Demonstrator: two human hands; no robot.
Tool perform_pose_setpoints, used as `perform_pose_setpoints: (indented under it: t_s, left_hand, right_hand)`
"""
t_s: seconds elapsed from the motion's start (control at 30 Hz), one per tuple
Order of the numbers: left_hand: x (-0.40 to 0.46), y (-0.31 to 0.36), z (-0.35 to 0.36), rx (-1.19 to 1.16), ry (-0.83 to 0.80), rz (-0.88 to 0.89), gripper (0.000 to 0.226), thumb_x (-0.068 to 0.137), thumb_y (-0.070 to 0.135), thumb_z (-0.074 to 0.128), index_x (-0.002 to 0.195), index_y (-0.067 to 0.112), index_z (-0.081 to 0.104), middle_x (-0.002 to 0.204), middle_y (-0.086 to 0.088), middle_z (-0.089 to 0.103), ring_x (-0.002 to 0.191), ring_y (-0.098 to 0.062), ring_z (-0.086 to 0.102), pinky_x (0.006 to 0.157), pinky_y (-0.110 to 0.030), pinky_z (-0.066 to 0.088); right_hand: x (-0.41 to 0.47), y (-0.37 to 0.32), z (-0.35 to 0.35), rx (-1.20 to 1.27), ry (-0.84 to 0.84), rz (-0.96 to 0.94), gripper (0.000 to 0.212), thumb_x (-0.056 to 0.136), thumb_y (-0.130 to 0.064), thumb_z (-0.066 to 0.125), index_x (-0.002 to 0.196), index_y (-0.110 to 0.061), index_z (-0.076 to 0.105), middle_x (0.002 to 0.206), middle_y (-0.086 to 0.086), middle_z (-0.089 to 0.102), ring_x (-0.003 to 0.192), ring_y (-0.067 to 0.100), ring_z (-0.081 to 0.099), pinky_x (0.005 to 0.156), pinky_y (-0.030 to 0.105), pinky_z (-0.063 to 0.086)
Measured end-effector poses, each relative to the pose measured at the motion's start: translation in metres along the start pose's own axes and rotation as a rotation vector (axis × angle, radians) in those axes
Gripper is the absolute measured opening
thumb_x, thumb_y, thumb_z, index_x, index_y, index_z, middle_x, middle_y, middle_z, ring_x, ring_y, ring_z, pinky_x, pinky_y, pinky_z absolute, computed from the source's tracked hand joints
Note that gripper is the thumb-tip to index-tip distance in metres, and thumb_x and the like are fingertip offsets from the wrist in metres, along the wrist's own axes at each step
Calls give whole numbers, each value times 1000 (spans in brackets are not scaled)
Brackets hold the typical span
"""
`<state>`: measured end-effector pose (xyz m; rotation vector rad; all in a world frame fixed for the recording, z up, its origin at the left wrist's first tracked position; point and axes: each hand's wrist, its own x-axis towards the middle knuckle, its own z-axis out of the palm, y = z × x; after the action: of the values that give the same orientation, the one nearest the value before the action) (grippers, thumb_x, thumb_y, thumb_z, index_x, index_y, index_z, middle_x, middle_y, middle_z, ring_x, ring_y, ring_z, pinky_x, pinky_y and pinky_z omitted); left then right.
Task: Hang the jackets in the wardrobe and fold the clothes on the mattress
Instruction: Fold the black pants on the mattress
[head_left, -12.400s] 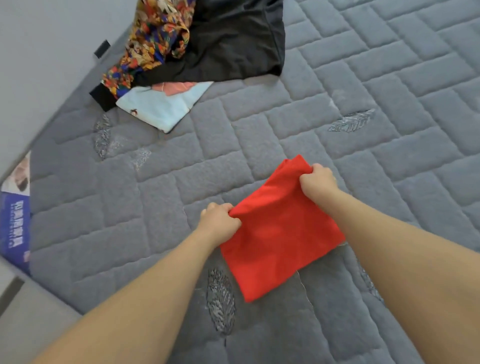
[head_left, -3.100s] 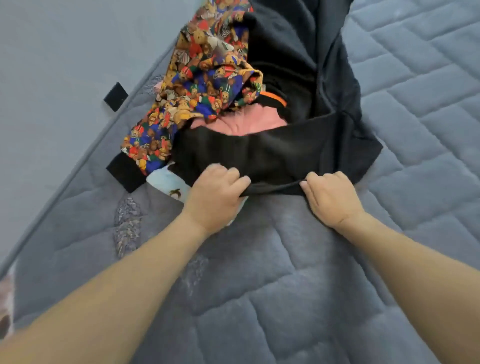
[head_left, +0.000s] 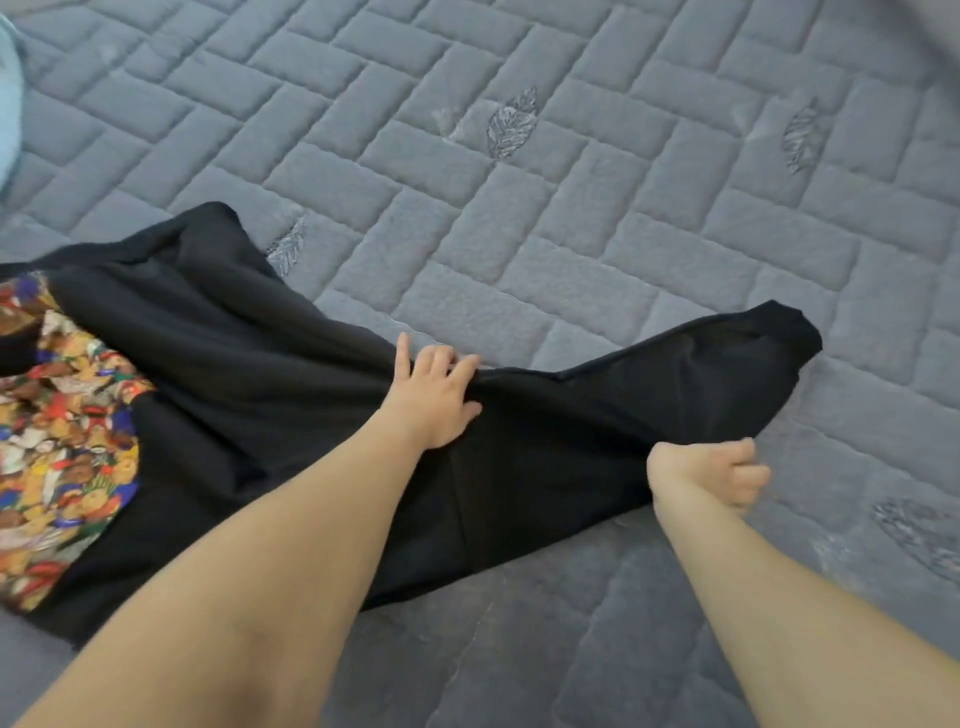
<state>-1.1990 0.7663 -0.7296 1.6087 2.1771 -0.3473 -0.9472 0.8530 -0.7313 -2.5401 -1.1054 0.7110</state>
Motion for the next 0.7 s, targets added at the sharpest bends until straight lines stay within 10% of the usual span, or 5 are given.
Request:
perform_pose_setpoints:
  t_s: [0.13, 0.33, 0.57, 0.7]
  left_hand:
    - [-39, -31, 22, -153, 66, -134, 76, 100, 48, 36, 157, 25, -10, 164, -4, -11, 150, -25, -17, 117, -55, -13]
    - [-134, -165, 47, -281, -90, -492, 80, 98, 53, 41, 157, 31, -8, 165, -3, -10, 151, -25, -7, 121, -56, 1]
    - [-214, -211, 93, -133, 139, -63, 89, 71, 78, 52, 141, 23, 37, 140, -10, 34, 129, -33, 36, 92, -57, 46]
    - [-223, -188, 118, -29, -232, -202, 95, 79, 62, 56, 149, 27, 2, 145, -11, 16, 131, -39, 22, 98, -57, 32]
  right_hand:
    - [-51, -21, 36, -345, -272, -839, 64, 82, -18, 64, 141, -6, 43, 147, 18, 37, 133, 36, 37, 114, 47, 26]
    - [-189, -105, 113, -485, -689, -1190, 50, 98, -45, 42, 138, -17, 47, 134, 7, 57, 126, 28, 49, 113, 46, 29]
    - [-282, -166, 209, -368, -895, -718, 72, 88, -55, 60, 136, -6, 39, 136, 16, 51, 123, 37, 49, 97, 42, 41]
    - [-288, -159, 228, -289, -812, -660, 57, 87, -36, 68, 126, -6, 40, 127, 18, 54, 111, 38, 52, 82, 38, 41]
